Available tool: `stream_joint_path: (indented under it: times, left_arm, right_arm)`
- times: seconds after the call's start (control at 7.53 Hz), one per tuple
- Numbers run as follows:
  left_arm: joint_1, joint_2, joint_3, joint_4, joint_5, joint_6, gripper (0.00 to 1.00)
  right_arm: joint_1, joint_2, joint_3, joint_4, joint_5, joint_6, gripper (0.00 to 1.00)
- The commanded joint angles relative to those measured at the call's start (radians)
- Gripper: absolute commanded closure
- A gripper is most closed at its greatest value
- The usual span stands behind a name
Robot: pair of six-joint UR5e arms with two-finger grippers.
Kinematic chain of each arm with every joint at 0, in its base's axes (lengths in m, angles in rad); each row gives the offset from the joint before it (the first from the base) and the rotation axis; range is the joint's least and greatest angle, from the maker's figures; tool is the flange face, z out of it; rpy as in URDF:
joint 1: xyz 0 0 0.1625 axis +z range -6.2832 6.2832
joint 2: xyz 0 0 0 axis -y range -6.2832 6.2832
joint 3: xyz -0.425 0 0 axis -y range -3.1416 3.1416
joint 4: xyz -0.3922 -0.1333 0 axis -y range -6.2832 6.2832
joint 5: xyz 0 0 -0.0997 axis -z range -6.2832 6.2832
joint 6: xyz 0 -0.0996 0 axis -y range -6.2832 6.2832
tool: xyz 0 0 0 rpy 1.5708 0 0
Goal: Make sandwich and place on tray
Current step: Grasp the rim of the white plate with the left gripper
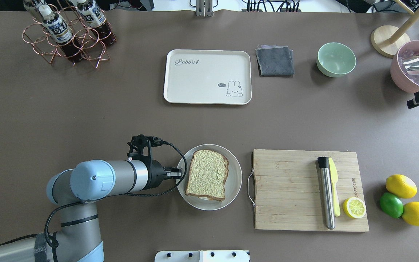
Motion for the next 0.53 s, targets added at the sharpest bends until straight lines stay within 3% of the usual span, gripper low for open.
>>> stream_joint_path:
  times: [0.0, 0.13, 0.4]
  left_arm:
    - [-0.054, -0.002, -0.011, 0.002, -0.084, -0.002, 1.0]
    - [-0.084, 0.0, -0.019, 0.0, -0.145, -0.003, 1.0]
    - [-0.095, -0.022, -0.025, 0.002, -0.152, -0.046, 1.0]
  right_arm:
    - [0.0, 0.002, 0.0, 0.0, 0.0, 0.0, 0.0]
    - [0.0, 0.002, 0.0, 0.0, 0.0, 0.0, 0.0]
    - [0.002, 0.005, 0.0, 0.0, -0.001, -0.004, 0.0]
